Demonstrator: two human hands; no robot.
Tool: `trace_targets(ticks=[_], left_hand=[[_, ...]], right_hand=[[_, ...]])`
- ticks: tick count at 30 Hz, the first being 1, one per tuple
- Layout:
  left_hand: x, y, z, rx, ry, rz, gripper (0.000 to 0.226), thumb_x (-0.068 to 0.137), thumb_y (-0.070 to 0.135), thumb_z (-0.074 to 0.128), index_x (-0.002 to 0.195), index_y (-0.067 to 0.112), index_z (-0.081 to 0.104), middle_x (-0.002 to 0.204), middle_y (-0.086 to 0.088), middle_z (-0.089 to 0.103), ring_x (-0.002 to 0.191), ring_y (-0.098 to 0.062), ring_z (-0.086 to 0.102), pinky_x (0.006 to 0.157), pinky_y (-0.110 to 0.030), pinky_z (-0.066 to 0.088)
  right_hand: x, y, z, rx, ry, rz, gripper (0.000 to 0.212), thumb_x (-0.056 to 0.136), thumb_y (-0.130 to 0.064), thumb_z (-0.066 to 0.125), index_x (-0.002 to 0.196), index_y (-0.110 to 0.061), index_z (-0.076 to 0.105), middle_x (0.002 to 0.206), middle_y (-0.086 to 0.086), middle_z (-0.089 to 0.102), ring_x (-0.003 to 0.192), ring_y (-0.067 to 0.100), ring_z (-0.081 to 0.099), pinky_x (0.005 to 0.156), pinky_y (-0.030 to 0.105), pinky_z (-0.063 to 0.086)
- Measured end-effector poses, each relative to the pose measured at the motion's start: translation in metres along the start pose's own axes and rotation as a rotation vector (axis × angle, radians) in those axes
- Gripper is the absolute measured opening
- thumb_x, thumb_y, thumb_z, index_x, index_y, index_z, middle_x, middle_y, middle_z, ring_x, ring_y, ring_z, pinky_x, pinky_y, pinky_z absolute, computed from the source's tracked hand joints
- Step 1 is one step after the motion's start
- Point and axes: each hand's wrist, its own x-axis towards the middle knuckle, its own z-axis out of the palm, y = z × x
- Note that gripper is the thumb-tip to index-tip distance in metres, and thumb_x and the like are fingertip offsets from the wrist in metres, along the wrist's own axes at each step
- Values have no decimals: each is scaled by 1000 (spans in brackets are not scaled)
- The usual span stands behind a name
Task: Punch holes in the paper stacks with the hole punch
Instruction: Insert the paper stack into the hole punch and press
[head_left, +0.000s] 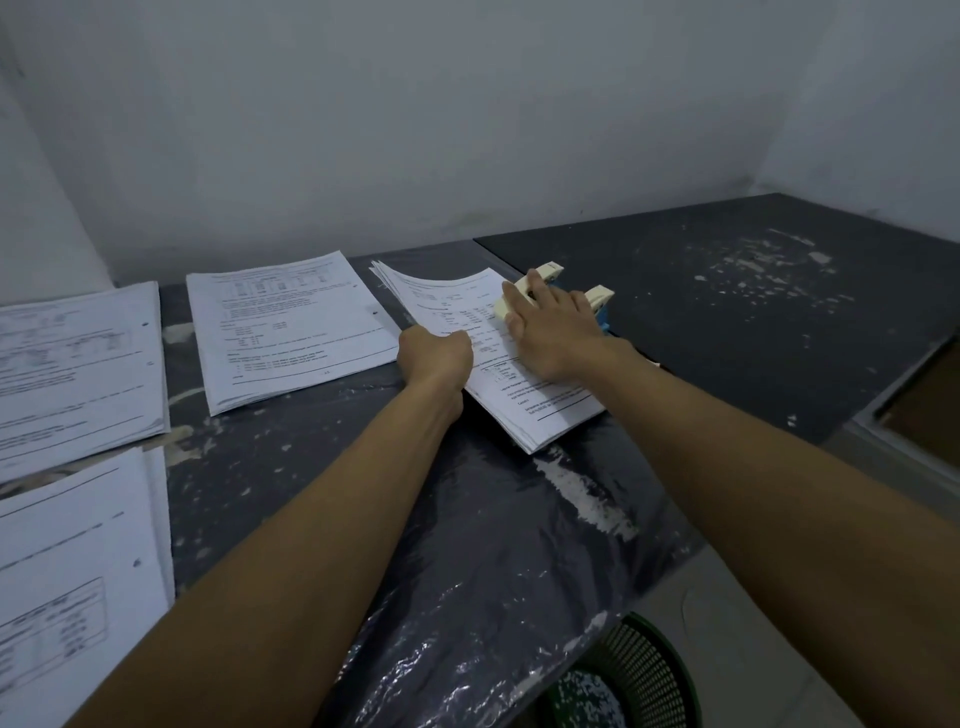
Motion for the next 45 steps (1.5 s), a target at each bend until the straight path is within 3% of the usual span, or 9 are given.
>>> trace_targets(ticks=[7,11,15,18,26,37,40,43,45], left_hand=[[0,-1,0,-8,-1,4,35,92,8,61,126,3,57,121,-10,65,96,-27,64,77,-34,57],[-1,-2,0,-4,6,6,36,93,9,62,129,2,57,124,-11,65,99,-29,64,80,-35,57],[-2,-3,-2,-13,-1,2,35,92,6,61,127,2,60,124,-12,66,104,-31,65,91,-44,58],[-4,-1,-1,-11,14,-11,36,92,5,62,127,2,60,123,-12,66,103,-32,66,89,-45,59],[-5,2,-1,5,26,-57,36,89,4,62,126,4,60,119,-10,67,98,-30,66,85,-40,59],[-1,15,-44,48,53,134,20,92,10,63,109,18,66,94,5,64,78,-16,61,70,-29,51],[0,21,-63,26,52,165,16,91,9,64,97,23,62,84,10,62,73,-10,59,63,-24,48],[-1,27,-85,7,64,163,17,91,10,65,96,25,62,84,9,63,76,-12,61,67,-27,51],[-3,33,-99,-19,45,164,17,91,9,66,98,25,64,91,5,67,84,-19,66,78,-35,57]], right_hand=[[6,3,-13,173,-41,29,54,106,-40,15,158,-29,8,167,6,0,149,35,15,119,51,7],[7,7,-30,428,9,23,61,101,-60,18,153,-32,31,161,-1,30,147,26,26,115,52,21],[8,15,-52,709,14,151,37,93,-64,31,103,-40,57,101,-11,60,103,22,56,81,41,48],[11,15,-55,730,39,155,38,90,-63,30,85,-36,57,96,-3,61,92,23,58,79,47,52],[13,14,-54,705,87,150,33,95,-57,26,98,-37,53,100,-3,58,87,21,60,76,47,54],[16,11,-65,741,-7,163,47,105,-42,33,135,-15,56,142,8,52,113,23,51,89,31,35],[12,5,-80,622,-25,192,42,107,-26,33,130,0,58,129,19,60,115,35,57,96,38,45],[4,1,-81,553,145,163,33,102,-19,42,101,-1,70,91,13,68,88,31,61,84,34,47],[-3,-6,-77,531,305,89,22,94,-7,50,97,3,69,94,15,69,93,34,62,91,36,46]])
